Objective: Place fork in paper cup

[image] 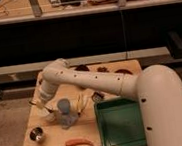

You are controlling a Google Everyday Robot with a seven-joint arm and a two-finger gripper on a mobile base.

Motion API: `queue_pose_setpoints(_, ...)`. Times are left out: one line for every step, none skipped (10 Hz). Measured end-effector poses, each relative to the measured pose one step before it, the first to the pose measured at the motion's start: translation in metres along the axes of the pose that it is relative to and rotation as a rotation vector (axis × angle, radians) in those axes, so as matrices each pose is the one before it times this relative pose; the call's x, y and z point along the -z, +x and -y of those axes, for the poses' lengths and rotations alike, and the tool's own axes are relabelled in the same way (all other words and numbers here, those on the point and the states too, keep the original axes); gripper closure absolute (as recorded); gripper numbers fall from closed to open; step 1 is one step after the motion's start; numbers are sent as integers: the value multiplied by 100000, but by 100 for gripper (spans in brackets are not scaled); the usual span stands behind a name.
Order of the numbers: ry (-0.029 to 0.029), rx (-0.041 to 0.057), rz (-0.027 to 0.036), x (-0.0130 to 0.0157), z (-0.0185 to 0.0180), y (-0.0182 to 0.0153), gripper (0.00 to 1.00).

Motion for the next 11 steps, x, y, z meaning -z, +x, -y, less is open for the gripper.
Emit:
queue_pose_setpoints(-280, 62, 432, -46, -287, 6, 100)
queue_pose_setpoints(-327, 8, 385, 38, -252, -26, 100)
queue_pose_setpoints(-646, 35, 393, 210, -351, -3, 100)
queue_pose_setpoints(-495, -53, 417, 220, -288, -100, 100)
queue_pose_setpoints(-653, 96, 460, 320, -302, -73, 100)
queue_pose_setpoints(-372, 291, 181, 384, -198, 69, 100)
queue_pose_setpoints(-235, 437, 353, 400, -246, 71, 100)
queue_pose_setpoints(17, 596, 514, 257, -238, 111, 100)
queue_pose_setpoints(398, 1218, 797, 48, 64, 306, 100)
queue_pose_setpoints(473, 1444, 863, -1, 117, 405, 100)
queue_pose_setpoints(415, 922, 651, 90, -8, 204, 100)
